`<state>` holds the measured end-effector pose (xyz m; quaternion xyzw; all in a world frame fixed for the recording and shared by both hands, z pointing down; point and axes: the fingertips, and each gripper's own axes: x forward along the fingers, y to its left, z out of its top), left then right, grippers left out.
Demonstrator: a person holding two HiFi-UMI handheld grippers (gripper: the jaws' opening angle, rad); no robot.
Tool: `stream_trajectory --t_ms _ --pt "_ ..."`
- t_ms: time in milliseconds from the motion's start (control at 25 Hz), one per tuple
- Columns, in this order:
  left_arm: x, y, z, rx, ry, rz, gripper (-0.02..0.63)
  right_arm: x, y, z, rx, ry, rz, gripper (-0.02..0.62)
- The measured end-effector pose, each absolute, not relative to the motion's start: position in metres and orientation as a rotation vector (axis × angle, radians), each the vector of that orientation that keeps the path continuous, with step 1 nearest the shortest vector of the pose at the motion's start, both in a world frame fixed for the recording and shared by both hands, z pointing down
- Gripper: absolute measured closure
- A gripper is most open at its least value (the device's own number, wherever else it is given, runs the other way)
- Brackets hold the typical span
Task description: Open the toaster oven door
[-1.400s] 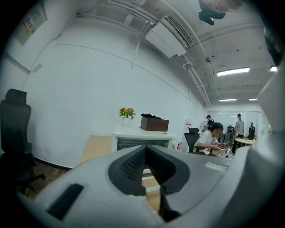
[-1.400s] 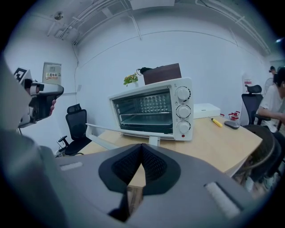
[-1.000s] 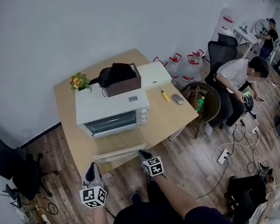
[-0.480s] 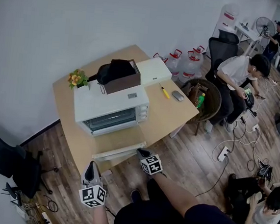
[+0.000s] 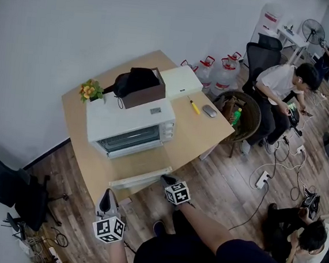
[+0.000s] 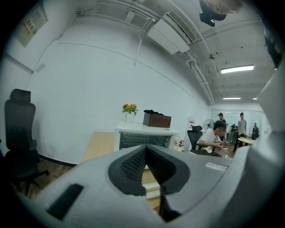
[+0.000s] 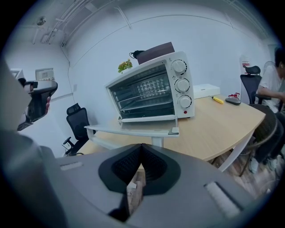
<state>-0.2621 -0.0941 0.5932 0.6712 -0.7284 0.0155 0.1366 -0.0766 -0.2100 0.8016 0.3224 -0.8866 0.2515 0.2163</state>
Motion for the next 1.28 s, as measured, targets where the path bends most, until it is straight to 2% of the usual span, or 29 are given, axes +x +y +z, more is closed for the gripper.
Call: stream_trajectory --t_ms 1280 --pt "-0.264 -0.09 0.605 1.93 -2.103 0.058 0.611 -0.077 -0.199 0.873 0.879 -2.299 0.853 0.584"
